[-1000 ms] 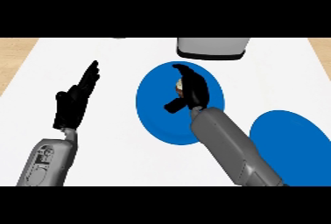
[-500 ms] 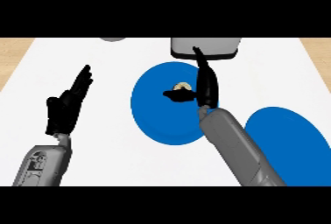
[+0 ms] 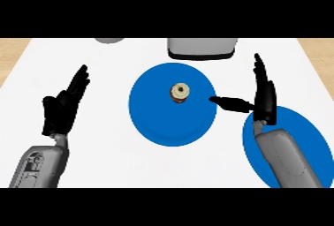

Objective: Pick the cupcake from the plate and place it in the plate

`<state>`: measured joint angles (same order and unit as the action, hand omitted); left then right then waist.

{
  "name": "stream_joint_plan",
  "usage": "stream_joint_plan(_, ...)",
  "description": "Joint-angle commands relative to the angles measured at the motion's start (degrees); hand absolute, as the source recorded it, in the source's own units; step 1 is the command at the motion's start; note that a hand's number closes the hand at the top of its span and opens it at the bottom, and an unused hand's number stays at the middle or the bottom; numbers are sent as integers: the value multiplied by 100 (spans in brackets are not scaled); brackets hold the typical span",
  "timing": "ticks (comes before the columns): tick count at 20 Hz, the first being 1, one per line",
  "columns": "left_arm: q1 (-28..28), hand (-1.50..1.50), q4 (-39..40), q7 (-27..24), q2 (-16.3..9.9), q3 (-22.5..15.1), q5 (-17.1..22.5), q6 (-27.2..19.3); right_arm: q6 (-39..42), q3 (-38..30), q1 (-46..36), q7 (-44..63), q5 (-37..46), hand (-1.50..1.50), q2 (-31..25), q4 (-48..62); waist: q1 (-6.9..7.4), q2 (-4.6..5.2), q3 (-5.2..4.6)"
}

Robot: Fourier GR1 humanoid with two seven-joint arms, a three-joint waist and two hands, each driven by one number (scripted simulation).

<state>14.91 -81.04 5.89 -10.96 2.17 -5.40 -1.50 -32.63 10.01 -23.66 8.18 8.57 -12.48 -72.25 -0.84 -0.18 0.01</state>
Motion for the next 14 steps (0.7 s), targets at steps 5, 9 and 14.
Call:
stream_joint_plan(5, -415, 0, -480, 49, 97, -100, -72, 33, 1195, -802, 1379, -605, -757, -150, -939, -1066, 60, 6, 1)
stream_joint_plan(9, -295, 0, -479, 149, 217, -108, -173, -6, 1526, -1169, 1278, -975, -826, -150, -724, -581, 85, 16, 0)
stream_joint_plan(14, -129, 0, -419, 235, 195, -9, -190, 68, 1876, -1606, 1629, -1366, -920, -150, -835, -476, 76, 16, -1)
